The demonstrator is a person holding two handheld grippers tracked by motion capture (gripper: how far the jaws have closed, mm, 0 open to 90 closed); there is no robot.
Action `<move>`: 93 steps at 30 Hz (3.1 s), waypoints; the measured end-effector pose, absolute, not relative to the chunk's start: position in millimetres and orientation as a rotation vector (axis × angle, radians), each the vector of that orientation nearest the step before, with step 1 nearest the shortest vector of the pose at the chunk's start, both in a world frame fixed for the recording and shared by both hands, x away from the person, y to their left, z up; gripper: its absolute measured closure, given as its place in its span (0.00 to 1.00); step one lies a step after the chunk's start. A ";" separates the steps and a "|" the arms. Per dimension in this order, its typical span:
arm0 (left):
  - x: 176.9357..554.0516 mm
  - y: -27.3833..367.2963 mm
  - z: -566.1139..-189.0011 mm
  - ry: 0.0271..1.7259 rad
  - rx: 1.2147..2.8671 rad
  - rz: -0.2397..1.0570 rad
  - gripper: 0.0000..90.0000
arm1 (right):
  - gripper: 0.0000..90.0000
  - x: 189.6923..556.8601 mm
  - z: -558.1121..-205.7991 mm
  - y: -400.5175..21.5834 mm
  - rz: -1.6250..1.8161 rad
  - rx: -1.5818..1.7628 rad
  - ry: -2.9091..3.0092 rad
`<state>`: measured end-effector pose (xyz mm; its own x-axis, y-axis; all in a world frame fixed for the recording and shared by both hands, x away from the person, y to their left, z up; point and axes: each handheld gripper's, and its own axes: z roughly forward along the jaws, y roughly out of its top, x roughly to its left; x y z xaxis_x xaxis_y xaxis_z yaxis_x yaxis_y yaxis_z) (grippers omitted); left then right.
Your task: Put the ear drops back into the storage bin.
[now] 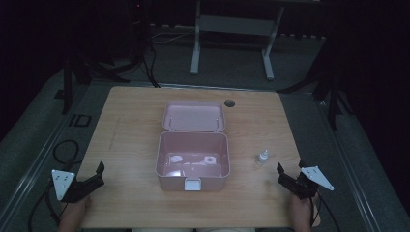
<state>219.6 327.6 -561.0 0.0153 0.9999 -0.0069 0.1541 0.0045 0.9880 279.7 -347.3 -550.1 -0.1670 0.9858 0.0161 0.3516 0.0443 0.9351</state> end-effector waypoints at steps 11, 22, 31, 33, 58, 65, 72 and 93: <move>219.7 327.4 -561.1 1.318 1.327 1.119 0.00 | 0.15 291.1 -548.2 -347.2 1.092 1.445 1.693; 219.7 327.6 -561.0 1.316 1.323 1.115 0.00 | 0.15 302.0 -540.9 -346.9 1.007 1.523 1.832; 219.8 327.7 -561.1 1.314 1.322 1.113 0.00 | 0.15 301.9 -537.1 -350.0 0.916 1.541 1.979; 219.8 327.7 -561.0 1.315 1.324 1.113 0.00 | 0.15 302.1 -535.4 -349.6 0.883 1.543 2.034; 219.9 327.9 -561.0 1.311 1.322 1.109 0.00 | 0.15 310.3 -504.8 -334.9 0.401 1.438 2.677; 220.0 328.0 -561.0 1.310 1.324 1.108 0.00 | 0.15 310.8 -503.5 -332.6 0.263 1.376 2.860; 220.2 328.1 -561.1 1.310 1.324 1.107 0.00 | 0.16 307.1 -499.4 -320.4 -0.006 1.143 3.045; 220.2 328.0 -561.0 1.309 1.326 1.106 0.00 | 0.22 343.1 -482.7 -305.0 -0.047 0.763 3.111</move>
